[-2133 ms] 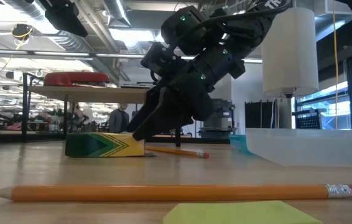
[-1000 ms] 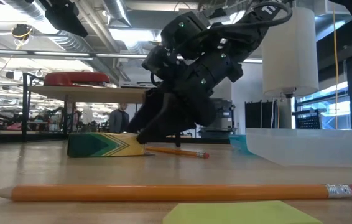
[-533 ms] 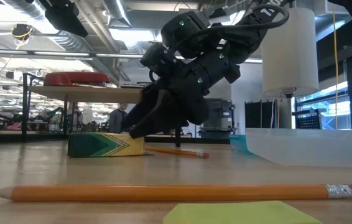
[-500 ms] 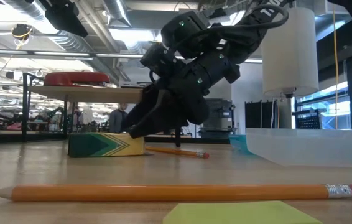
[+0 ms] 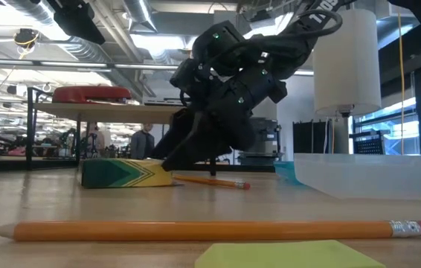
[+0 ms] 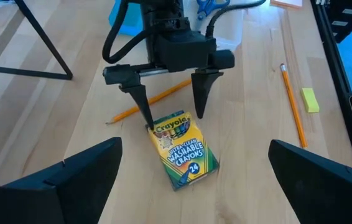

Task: Pack school essentials
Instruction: Put the yellow crayon box into the blue supply box

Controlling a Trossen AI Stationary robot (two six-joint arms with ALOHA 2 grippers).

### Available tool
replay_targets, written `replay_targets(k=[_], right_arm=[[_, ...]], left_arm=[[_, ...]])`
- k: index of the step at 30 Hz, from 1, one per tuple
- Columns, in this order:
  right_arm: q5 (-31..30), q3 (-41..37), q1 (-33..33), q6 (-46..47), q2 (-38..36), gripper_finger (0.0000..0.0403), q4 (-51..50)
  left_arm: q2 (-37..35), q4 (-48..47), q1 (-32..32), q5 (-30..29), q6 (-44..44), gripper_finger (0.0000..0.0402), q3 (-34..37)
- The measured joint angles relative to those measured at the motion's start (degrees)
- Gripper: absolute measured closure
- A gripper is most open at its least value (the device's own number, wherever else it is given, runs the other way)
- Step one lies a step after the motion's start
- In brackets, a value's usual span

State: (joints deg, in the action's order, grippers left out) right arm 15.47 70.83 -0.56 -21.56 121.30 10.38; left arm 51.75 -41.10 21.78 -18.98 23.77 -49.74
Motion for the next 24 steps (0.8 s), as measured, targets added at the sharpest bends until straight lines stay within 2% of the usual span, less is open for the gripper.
replay_targets(k=[15, 24], right_arm=[[4.09, 0.0, -0.87, 6.07, 0.0, 0.0015, 0.2], [-3.25, 1.03, -2.7, 4.7, -2.03, 0.0015, 0.58]], left_arm=[[-0.01, 0.0, -0.01, 0.0, 0.0, 0.0003, 0.0], [0.0, -0.01, -0.02, 0.0, 0.02, 0.0003, 0.0]])
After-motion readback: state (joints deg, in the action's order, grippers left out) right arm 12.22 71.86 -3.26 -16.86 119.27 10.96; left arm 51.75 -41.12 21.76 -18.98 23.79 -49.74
